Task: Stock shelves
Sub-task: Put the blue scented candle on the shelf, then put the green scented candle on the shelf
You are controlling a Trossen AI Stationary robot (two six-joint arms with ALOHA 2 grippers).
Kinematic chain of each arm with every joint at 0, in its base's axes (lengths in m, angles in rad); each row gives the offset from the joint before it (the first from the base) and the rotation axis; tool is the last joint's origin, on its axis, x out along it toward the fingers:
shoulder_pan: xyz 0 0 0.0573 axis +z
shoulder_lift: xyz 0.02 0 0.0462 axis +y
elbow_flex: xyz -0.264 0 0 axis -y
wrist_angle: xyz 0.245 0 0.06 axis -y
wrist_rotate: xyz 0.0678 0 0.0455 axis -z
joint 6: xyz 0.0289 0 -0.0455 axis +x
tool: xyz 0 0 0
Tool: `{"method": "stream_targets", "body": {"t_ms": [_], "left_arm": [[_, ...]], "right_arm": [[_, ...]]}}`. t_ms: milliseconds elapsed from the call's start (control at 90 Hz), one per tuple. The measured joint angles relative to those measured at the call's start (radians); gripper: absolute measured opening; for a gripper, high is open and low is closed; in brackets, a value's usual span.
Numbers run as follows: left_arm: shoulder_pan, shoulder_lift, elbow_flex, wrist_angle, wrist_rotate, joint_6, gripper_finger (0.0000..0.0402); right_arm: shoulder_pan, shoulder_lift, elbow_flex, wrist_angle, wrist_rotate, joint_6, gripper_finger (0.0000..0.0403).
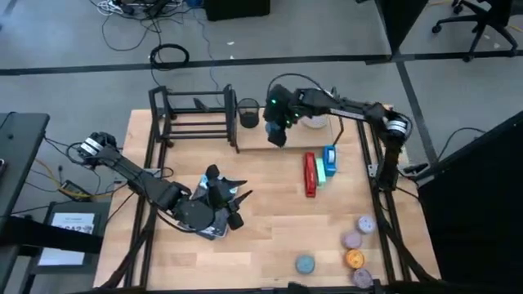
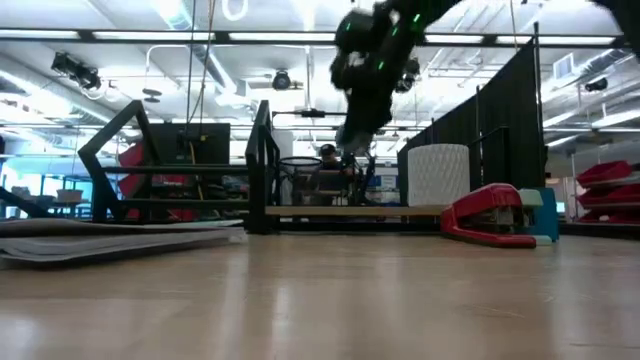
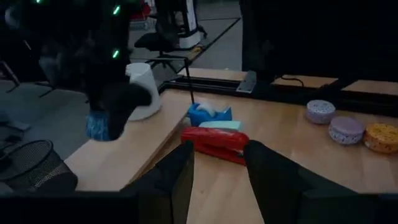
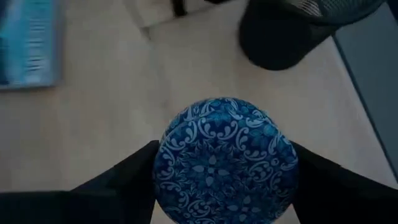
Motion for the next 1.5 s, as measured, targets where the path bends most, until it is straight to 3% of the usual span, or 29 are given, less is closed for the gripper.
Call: {"method": "stream_targets", "body": {"t_ms": [300, 567, 822, 1000, 1267, 1356, 1500], "left_arm": [[0.000, 0.000, 0.000, 0.015, -0.002, 0.002, 0.0127], [0.000, 0.000, 0.000, 0.020, -0.003, 0.002, 0.0127], [0.000, 0.000, 0.000, 0.019, -0.003, 0.001, 0.0127], [0.000, 0.000, 0.000, 0.019, -0.003, 0.000, 0.0127], [-0.001, 0.000, 0.000, 0.019, 0.009, -0.029, 0.0127], [-0.005, 0.000, 0.000, 0.019, 0.030, -0.038, 0.0127], [-0.024, 0.000, 0.000, 0.016, 0.039, -0.050, 0.0127]], "right_arm": [[-0.068, 0.205, 0.150, -0.009, 0.040, -0.023, 0.0256], [-0.098, 0.251, 0.174, -0.004, 0.138, -0.028, 0.0256], [-0.096, 0.251, 0.176, 0.031, 0.193, -0.032, 0.0381], [-0.094, 0.244, 0.176, 0.040, 0.193, -0.056, 0.0385], [0.012, 0.074, 0.174, -0.123, 0.137, -0.153, 0.0347], [0.112, -0.036, 0.130, -0.145, 0.078, -0.202, 0.0344], [0.340, -0.233, -0.025, -0.117, 0.068, -0.222, 0.0344]]}}
